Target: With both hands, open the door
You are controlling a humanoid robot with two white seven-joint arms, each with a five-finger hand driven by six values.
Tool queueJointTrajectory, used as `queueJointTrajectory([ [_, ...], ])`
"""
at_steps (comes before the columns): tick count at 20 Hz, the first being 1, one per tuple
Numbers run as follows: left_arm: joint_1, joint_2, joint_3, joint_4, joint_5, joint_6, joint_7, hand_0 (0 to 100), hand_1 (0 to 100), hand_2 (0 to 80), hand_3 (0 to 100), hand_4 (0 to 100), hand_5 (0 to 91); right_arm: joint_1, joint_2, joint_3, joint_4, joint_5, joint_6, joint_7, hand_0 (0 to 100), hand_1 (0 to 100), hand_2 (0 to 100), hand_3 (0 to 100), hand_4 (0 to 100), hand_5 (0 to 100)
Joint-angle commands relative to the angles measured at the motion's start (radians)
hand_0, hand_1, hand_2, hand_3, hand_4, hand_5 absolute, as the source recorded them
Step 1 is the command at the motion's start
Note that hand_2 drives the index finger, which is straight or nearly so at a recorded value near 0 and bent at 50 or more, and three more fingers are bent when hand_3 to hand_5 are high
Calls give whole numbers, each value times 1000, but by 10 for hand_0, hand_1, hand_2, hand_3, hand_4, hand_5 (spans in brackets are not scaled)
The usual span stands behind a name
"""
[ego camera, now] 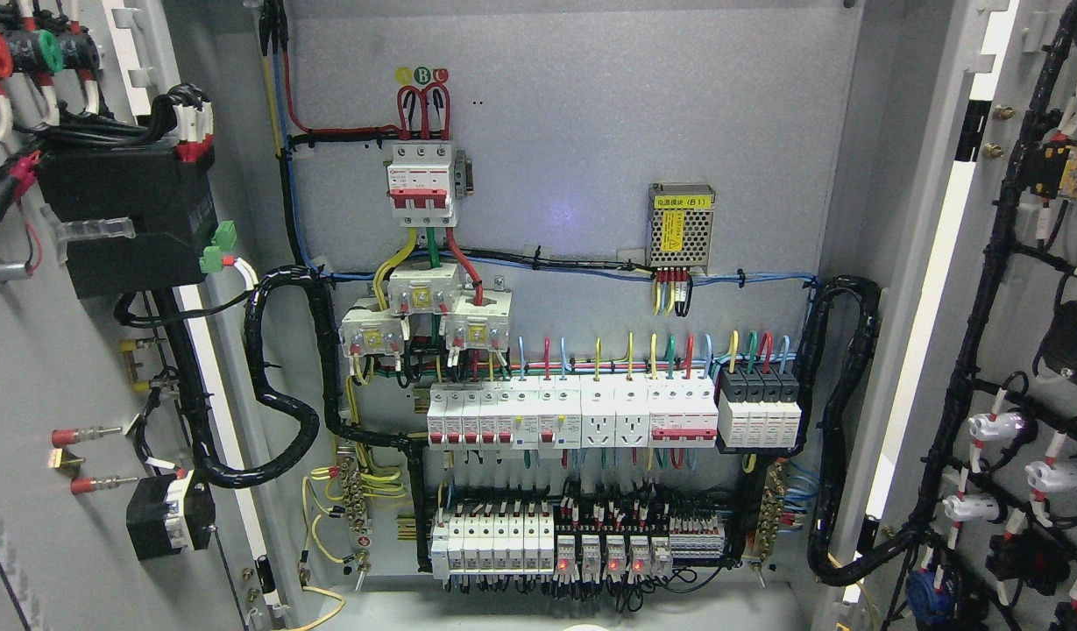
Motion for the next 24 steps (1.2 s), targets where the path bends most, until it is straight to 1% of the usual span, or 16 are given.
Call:
queueJointTrajectory([
  [1, 63, 12, -76, -273, 3, -4, 0, 120, 556, 0, 0, 0, 0, 3, 14, -12, 20, 1, -4, 6, 56, 143, 0, 0, 0, 0],
  [2, 86, 13, -87, -345, 0, -4, 0, 120, 556, 0, 0, 0, 0, 3, 13, -15, 21, 1, -4, 6, 56, 143, 0, 0, 0, 0],
  [3, 112, 19, -111, -441, -2, -4, 0, 120, 556, 0, 0, 0, 0, 3, 4, -21, 23, 1, -4, 6, 56, 143, 0, 0, 0, 0],
  [7, 216, 67, -275, -831, 2, -18, 0, 120, 556, 0, 0, 0, 0, 5, -24, -56, 41, -1, -6, 7, 56, 143, 0, 0, 0, 0],
  [8, 230, 90, -312, -912, 0, -50, 0, 120, 556, 0, 0, 0, 0, 5, -29, -67, 44, -1, -6, 7, 56, 143, 0, 0, 0, 0],
  [9, 235, 116, -343, -977, -2, -105, 0, 120, 556, 0, 0, 0, 0, 5, -35, -81, 49, -2, -7, 7, 56, 143, 0, 0, 0, 0],
  [11, 235, 157, -401, -1066, -5, -250, 4, 120, 556, 0, 0, 0, 0, 15, -56, -116, 63, -4, -9, 7, 56, 142, 0, 0, 0, 0],
  [13, 236, 162, -412, -1144, -41, -378, 4, 120, 556, 0, 0, 0, 0, 34, -84, -150, 73, -4, -10, 7, 56, 142, 0, 0, 0, 0],
  [14, 236, 162, -412, -1190, -70, -426, 2, 120, 556, 0, 0, 0, 0, 41, -101, -162, 75, -4, -10, 7, 56, 142, 0, 0, 0, 0],
  [15, 233, 161, -411, -1233, -90, -453, 1, 120, 556, 0, 0, 0, 0, 48, -111, -174, 78, -4, -10, 6, 56, 142, 0, 0, 0, 0],
  [17, 231, 162, -412, -1319, -97, -484, -3, 120, 556, 0, 0, 0, 0, 51, -118, -208, 78, -2, -10, 6, 56, 142, 0, 0, 0, 0],
  [19, 232, 165, -415, -1396, -98, -524, -12, 120, 556, 0, 0, 0, 0, 74, -118, -262, 80, 1, -4, 4, 56, 142, 0, 0, 0, 0],
  [21, 224, 167, -415, -1444, -103, -602, -16, 120, 556, 0, 0, 0, 0, 95, -118, -299, 80, 4, -7, 3, 56, 142, 0, 0, 0, 0],
  [24, 218, 165, -415, -1493, -107, -745, -16, 120, 556, 0, 0, 0, 0, 136, -133, -348, 48, 53, -12, -19, 56, 142, 0, 0, 0, 0],
])
